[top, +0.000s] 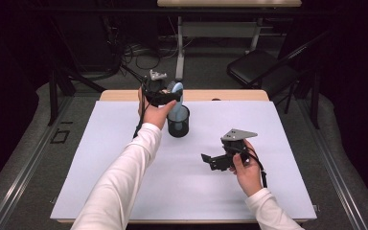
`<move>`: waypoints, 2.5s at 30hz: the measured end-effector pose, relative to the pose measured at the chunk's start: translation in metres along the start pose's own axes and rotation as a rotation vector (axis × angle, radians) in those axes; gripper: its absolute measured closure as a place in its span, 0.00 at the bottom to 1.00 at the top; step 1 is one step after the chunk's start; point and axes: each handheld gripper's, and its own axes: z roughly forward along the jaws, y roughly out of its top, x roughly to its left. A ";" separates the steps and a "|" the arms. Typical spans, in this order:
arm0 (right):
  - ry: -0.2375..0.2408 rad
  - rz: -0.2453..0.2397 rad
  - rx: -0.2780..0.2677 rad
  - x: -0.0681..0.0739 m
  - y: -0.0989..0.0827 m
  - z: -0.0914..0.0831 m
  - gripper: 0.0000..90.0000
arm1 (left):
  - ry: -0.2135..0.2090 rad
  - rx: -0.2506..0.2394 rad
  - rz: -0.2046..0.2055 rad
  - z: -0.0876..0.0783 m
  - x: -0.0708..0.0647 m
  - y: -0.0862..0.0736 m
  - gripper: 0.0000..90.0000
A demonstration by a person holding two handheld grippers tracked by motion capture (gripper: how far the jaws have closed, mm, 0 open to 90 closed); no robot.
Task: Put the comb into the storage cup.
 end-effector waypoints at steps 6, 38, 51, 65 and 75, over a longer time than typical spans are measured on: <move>0.000 -0.001 0.002 0.000 0.000 0.000 0.00 | 0.004 -0.007 0.002 -0.002 0.002 0.001 0.26; 0.002 -0.001 0.003 0.000 0.000 0.000 0.00 | -0.002 -0.069 -0.042 -0.016 0.008 0.011 0.16; 0.001 -0.005 0.003 0.001 0.000 0.001 0.00 | -0.035 -0.087 -0.050 -0.026 0.010 0.018 0.09; 0.002 -0.001 0.001 0.001 0.000 0.000 0.00 | -0.068 -0.105 -0.024 -0.045 0.006 0.027 0.01; 0.006 0.002 0.001 0.001 0.000 -0.001 0.00 | -0.088 -0.103 0.005 -0.062 0.004 0.031 0.01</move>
